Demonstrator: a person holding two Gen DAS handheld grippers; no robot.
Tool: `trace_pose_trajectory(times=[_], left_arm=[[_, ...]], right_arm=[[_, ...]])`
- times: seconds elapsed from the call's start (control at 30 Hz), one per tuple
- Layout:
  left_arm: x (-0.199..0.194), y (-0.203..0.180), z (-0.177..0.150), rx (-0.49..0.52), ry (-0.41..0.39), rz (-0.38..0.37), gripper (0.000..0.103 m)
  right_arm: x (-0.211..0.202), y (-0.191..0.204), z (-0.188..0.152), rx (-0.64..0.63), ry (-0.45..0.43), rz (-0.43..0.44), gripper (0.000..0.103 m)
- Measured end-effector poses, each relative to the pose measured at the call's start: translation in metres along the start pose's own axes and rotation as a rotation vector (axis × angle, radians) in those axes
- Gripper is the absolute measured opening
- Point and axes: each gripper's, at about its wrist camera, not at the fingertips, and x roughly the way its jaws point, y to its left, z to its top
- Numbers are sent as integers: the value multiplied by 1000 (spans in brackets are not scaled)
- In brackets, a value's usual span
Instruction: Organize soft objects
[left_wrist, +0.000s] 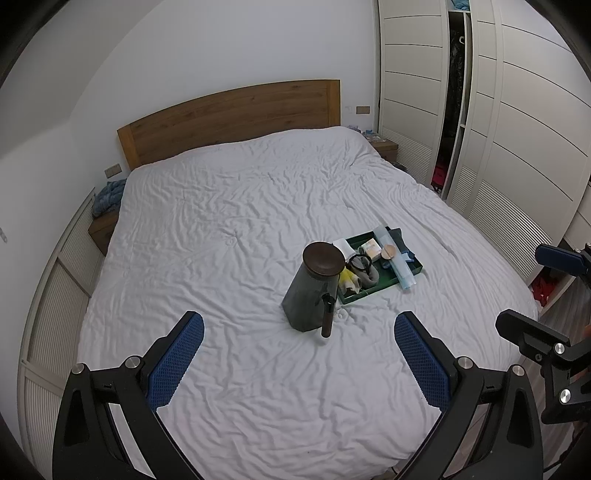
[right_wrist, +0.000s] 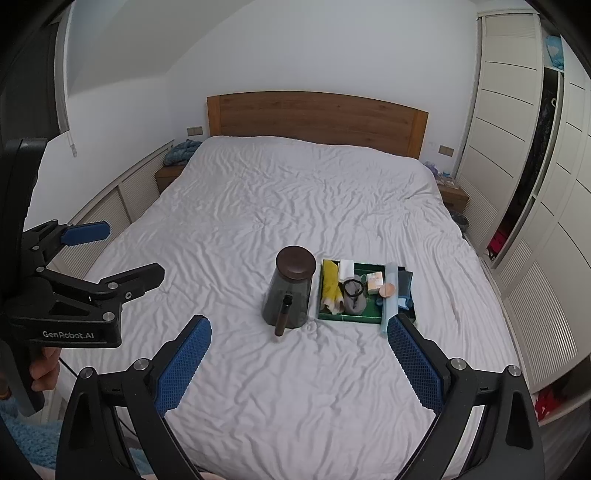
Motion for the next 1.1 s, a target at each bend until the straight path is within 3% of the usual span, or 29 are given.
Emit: trace_pose_trajectory(times=[0.63, 0.87, 1.1], left_arm=[[0, -9, 9, 47, -15, -13, 101], [-1, -11, 14, 50, -16, -11, 101], [-4, -3, 20, 26, -14, 4, 101]], right_arm=[[-5, -24, -17, 203, -65, 111, 103], [-8, -14, -13, 52, -27, 37, 103], [-8, 14, 5, -234, 43, -2, 103]])
